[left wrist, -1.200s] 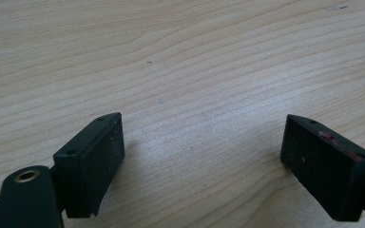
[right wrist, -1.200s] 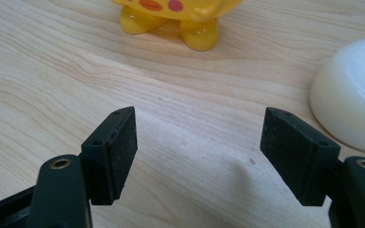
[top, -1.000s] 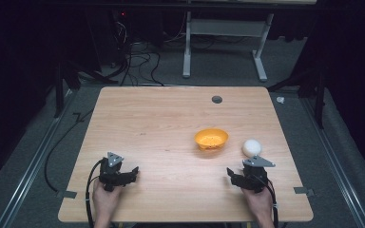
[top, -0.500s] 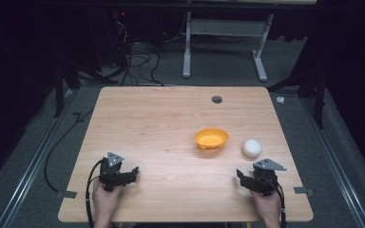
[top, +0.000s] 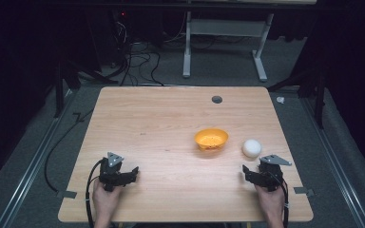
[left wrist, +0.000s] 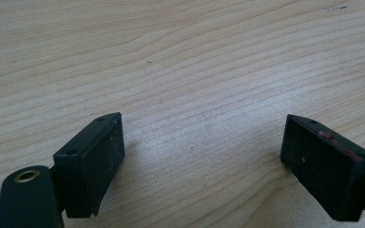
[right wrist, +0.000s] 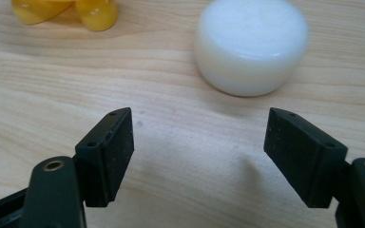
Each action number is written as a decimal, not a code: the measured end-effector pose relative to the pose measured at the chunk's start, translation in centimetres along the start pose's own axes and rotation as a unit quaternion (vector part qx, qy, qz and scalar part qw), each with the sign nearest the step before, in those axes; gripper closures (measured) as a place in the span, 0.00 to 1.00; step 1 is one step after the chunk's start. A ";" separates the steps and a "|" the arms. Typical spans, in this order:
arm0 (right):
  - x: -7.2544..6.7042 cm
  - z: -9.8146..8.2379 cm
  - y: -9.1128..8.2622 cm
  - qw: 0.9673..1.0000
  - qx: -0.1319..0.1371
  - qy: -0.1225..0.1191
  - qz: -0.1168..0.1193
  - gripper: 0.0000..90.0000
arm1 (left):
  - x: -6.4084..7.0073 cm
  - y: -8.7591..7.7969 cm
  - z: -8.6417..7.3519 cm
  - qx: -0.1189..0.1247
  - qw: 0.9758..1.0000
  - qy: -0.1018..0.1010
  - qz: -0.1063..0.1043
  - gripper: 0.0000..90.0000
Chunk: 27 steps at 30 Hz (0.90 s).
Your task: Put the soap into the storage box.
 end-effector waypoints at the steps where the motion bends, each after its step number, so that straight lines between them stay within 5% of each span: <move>1: 0.2 0.1 0.1 1.000 -0.002 0.002 -0.002 0.28 | 0.0 0.0 0.0 0.000 1.000 0.000 0.000 0.17; 27: 0.9 3.6 2.9 1.000 -0.017 0.013 -0.018 0.18 | 0.0 0.0 0.0 0.000 1.000 0.000 0.000 0.17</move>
Point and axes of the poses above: each handheld gripper's, and its own axes: y roughly forward along the jaws, z roughly out of its top, x roughly to its right, the point moved 10 cm from there along y, roughly forward along the jaws, and after that the axes turned 12 degrees about -z, right-handed, at the moved point
